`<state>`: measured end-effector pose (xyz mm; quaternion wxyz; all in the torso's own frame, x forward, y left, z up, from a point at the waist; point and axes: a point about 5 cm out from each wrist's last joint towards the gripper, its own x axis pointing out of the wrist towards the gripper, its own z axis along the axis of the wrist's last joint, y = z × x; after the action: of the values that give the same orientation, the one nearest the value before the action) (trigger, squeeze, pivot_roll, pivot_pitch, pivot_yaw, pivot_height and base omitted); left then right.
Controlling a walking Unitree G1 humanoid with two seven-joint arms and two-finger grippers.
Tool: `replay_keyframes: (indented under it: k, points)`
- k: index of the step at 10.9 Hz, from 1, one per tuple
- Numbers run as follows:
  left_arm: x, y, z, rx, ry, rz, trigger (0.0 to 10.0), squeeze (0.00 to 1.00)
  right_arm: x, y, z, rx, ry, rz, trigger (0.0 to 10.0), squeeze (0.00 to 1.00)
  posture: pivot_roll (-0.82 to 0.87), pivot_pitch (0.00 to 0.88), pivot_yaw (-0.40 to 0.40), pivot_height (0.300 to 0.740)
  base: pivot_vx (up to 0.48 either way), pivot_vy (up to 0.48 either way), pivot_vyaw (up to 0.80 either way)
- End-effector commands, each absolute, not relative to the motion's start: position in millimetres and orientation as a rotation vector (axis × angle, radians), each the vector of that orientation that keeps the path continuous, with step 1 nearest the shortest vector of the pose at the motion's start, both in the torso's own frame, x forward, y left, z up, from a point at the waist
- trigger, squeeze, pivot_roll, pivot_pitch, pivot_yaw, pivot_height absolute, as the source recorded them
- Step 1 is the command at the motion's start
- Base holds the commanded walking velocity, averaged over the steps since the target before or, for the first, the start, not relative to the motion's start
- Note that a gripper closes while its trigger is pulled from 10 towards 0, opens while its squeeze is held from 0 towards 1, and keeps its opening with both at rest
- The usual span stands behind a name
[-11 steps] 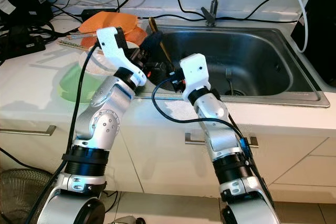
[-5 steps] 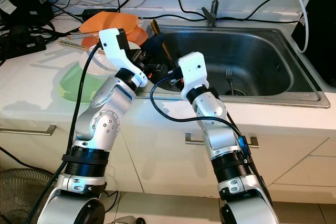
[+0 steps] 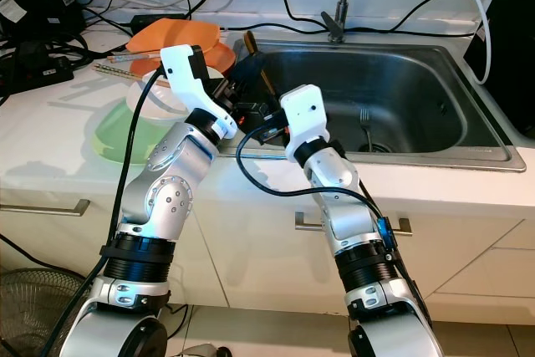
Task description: Kitchen organization
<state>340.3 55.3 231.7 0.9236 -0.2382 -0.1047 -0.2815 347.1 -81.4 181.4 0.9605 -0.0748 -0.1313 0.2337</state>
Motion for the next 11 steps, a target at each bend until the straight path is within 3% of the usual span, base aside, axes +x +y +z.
replay_keyframes:
  k: [1, 2, 3, 9, 10, 11]
  points:
    - [339.6, 52.5, 232.9, -0.492, -0.221, -0.585, 10.0, 0.0, 349.9, -87.2, 189.5, -0.134, -0.298, 0.442, 0.0, 0.0, 0.11, 0.0, 0.036, 0.74, 0.0, 0.0, 0.0]
    - [340.0, 52.0, 232.4, -0.486, -0.22, -0.585, 10.0, 0.0, 350.2, -87.9, 190.1, -0.135, -0.299, 0.442, 0.0, 0.0, 0.11, 0.0, 0.036, 0.74, 0.0, 0.0, 0.0]
    - [340.0, 51.1, 232.1, -0.481, -0.216, -0.589, 10.0, 1.0, 350.8, -88.6, 190.2, -0.136, -0.298, 0.44, 0.0, 0.0, 0.11, 0.0, 0.036, 0.74, 0.0, 0.0, 0.0]
    - [334.3, 55.2, 222.7, -0.463, -0.193, -0.581, 10.0, 1.0, 365.8, -106.0, 195.3, -0.173, -0.304, 0.362, 0.0, 0.0, 0.1, 0.0, 0.043, 0.74, 0.0, 0.0, 0.0]
    - [334.0, 60.0, 208.6, -0.407, -0.152, -0.544, 10.0, 0.0, 373.3, -113.7, 198.3, -0.198, -0.303, 0.333, 0.0, 0.0, 0.1, 0.0, 0.045, 0.74, 0.0, 0.0, 0.0]
    - [332.8, 63.3, 200.6, -0.371, -0.127, -0.524, 10.0, 0.0, 378.8, -121.1, 199.8, -0.215, -0.295, 0.301, 0.0, 0.0, 0.1, 0.0, 0.045, 0.74, 0.0, 0.0, 0.0]
